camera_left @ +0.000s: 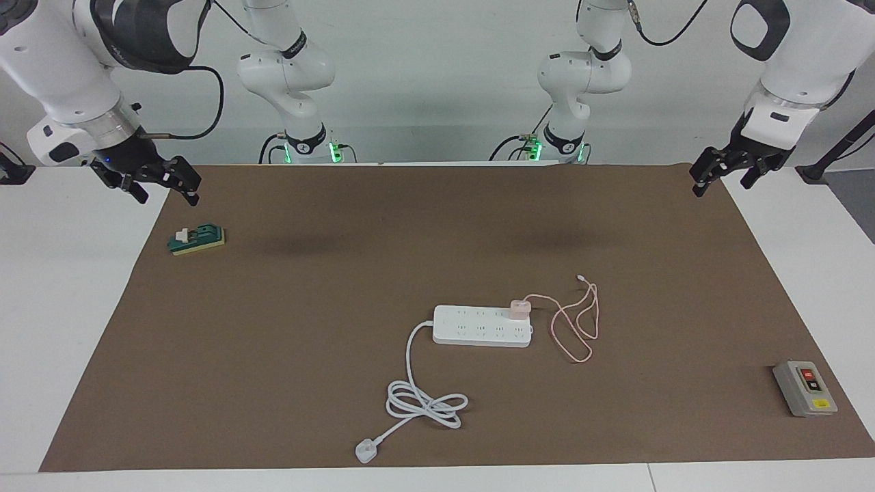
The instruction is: Plug charger into power strip
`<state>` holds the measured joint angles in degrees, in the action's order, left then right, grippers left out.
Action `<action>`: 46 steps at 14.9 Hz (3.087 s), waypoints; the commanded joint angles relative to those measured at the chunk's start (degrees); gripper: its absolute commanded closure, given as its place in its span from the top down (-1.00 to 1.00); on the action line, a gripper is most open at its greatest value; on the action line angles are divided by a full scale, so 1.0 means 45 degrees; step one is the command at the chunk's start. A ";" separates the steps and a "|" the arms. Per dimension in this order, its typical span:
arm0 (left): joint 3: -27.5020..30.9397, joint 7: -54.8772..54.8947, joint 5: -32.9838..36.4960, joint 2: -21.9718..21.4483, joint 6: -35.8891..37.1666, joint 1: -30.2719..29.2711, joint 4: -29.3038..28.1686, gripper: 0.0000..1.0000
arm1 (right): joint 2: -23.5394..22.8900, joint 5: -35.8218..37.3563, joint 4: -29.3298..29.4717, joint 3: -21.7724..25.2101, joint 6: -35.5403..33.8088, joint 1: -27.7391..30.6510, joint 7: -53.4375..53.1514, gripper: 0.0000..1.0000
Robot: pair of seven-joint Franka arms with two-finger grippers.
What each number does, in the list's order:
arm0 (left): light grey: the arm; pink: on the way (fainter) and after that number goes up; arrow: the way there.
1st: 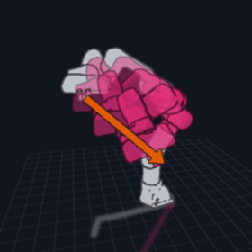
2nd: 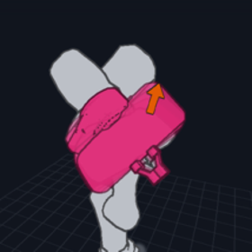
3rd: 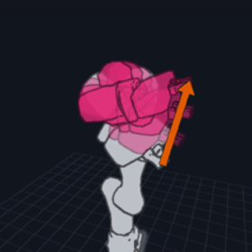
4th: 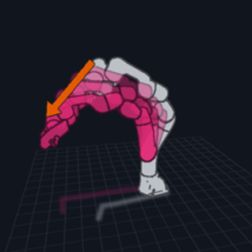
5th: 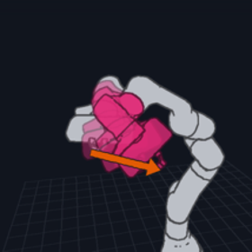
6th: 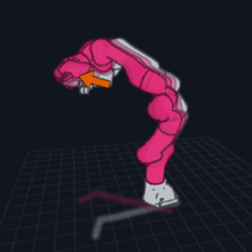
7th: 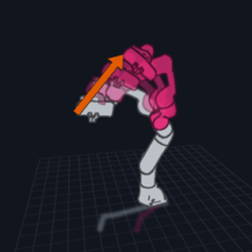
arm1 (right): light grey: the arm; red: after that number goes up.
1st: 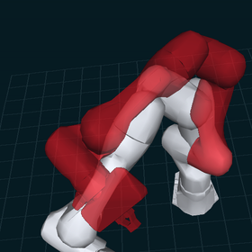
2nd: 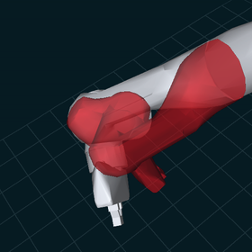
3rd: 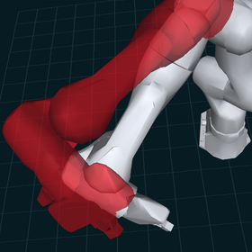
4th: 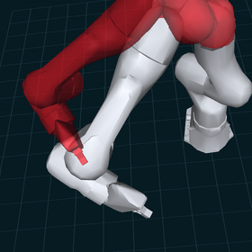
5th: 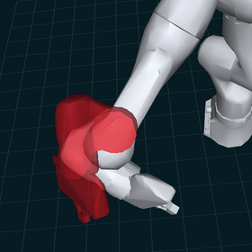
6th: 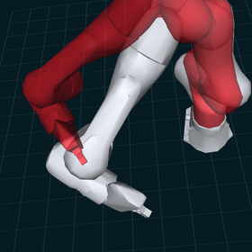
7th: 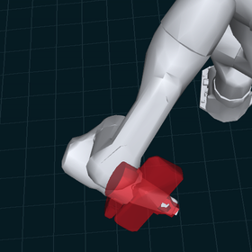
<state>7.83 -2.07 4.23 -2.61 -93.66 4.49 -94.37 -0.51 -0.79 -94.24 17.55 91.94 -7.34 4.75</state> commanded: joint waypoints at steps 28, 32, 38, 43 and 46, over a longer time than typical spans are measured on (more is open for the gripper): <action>-0.2209 -0.0888 -0.1350 -0.0631 0.1184 -0.0880 -0.0259 1.00 | 0.0173 -0.0060 -0.0092 -0.0071 -0.0217 0.0068 -0.0156 1.00; -0.2444 -0.0557 -0.1350 -0.0592 0.1067 -0.0880 -0.0298 1.00 | 0.0173 -0.0060 -0.0092 -0.0071 -0.0217 0.0068 -0.0156 1.00; -0.2503 -0.0341 -0.1350 -0.0573 0.0969 -0.0880 -0.0317 1.00 | 0.0173 -0.0060 -0.0092 -0.0071 -0.0217 0.0068 -0.0156 1.00; -0.2503 -0.0360 -0.1350 -0.0553 0.0989 -0.0880 -0.0317 1.00 | 0.0173 -0.0060 -0.0092 -0.0071 -0.0217 0.0068 -0.0156 1.00; -0.2619 -0.0321 -0.1369 -0.0592 0.1261 -0.0880 -0.0317 1.00 | 0.0173 -0.0060 -0.0092 -0.0071 -0.0217 0.0068 -0.0156 1.00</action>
<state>-3.67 -4.40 -1.41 -4.52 -89.09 0.40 -95.37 -0.51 -0.79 -94.24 17.55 91.94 -7.34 4.75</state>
